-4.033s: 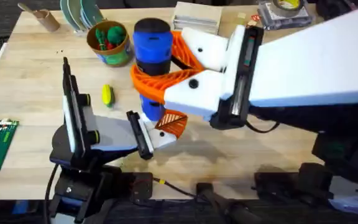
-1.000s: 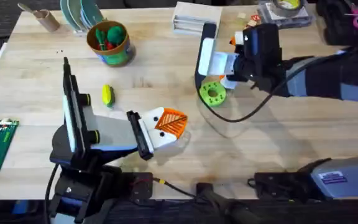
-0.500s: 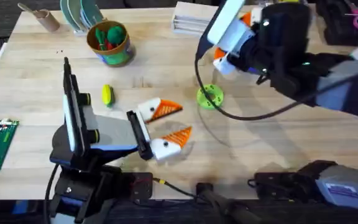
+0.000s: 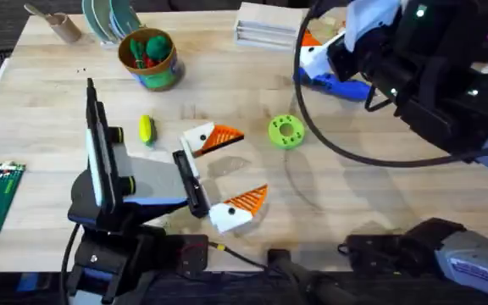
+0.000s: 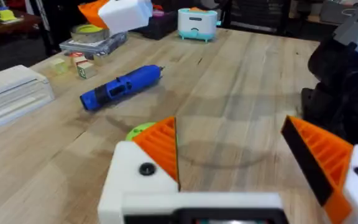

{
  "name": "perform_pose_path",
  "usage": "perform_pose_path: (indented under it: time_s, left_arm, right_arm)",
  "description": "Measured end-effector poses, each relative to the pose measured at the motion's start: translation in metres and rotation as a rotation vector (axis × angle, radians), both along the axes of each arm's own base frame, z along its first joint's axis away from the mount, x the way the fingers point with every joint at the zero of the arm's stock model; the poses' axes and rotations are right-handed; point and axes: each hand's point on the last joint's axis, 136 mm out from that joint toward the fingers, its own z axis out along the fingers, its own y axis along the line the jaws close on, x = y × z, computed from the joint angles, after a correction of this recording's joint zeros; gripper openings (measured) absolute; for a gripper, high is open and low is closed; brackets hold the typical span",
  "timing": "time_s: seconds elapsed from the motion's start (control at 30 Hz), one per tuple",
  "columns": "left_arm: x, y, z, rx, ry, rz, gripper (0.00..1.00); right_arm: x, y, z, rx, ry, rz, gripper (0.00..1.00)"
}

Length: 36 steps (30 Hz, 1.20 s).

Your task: Pick up the gripper from the table and insert it into the empty holder that is missing its gripper. Then pick up a screw, insert it into the mounting hole, and use the screwdriver to tighten it. Finally, clean up the table by picking up the vegetable and placing it into the bucket.

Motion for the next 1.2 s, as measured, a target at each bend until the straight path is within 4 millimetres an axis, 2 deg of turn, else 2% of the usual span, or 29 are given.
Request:
perform_pose_path:
  time_s: [0.1,0.2,0.3,0.4,0.43,0.47,0.53,0.63,0.7,0.83,1.0,1.2]
  left_arm:
    - [0.001,0.0,0.002,-0.002,-0.012,0.007,0.993]
    - [0.005,0.002,0.012,-0.024,-0.042,0.03,0.993]
    - [0.014,0.007,0.017,-0.046,0.027,0.1,0.993]
    - [0.02,0.019,0.032,-0.052,0.132,0.218,0.993]
    - [0.02,0.024,0.039,-0.05,0.157,0.258,0.993]
    - [0.015,0.046,0.062,-0.027,0.246,0.418,0.992]
    - [0.011,0.062,0.08,-0.014,0.272,0.52,0.993]
    - [0.006,0.085,0.101,0.022,0.319,0.664,0.993]
    - [0.003,0.1,0.107,0.067,0.37,0.749,0.993]
    - [0.003,0.124,0.109,0.179,0.481,0.887,0.993]
    - [0.014,0.151,0.091,0.353,0.612,1.042,0.993]
    - [0.03,0.158,0.072,0.467,0.701,1.087,0.993]
  right_arm:
    - [0.0,0.0,-0.001,0.056,0.016,-0.017,0.945]
    - [0.0,0.0,-0.001,0.095,0.026,-0.029,0.945]
    - [0.0,0.0,-0.001,0.129,0.034,-0.039,0.948]
    - [0.0,0.0,-0.001,0.159,0.041,-0.048,0.948]
    - [0.0,0.0,-0.001,0.165,0.043,-0.05,0.948]
    - [-0.001,0.002,-0.001,0.178,0.047,-0.048,0.948]
    - [-0.002,0.006,-0.001,0.181,0.048,-0.04,0.948]
    - [-0.004,0.01,-0.001,0.184,0.05,-0.031,0.948]
    - [-0.004,0.01,-0.001,0.184,0.051,-0.029,0.948]
    - [-0.004,0.01,-0.001,0.187,0.052,-0.03,0.948]
    - [-0.004,0.01,-0.002,0.19,0.055,-0.032,0.948]
    - [-0.009,0.007,-0.018,0.157,0.117,-0.039,0.949]
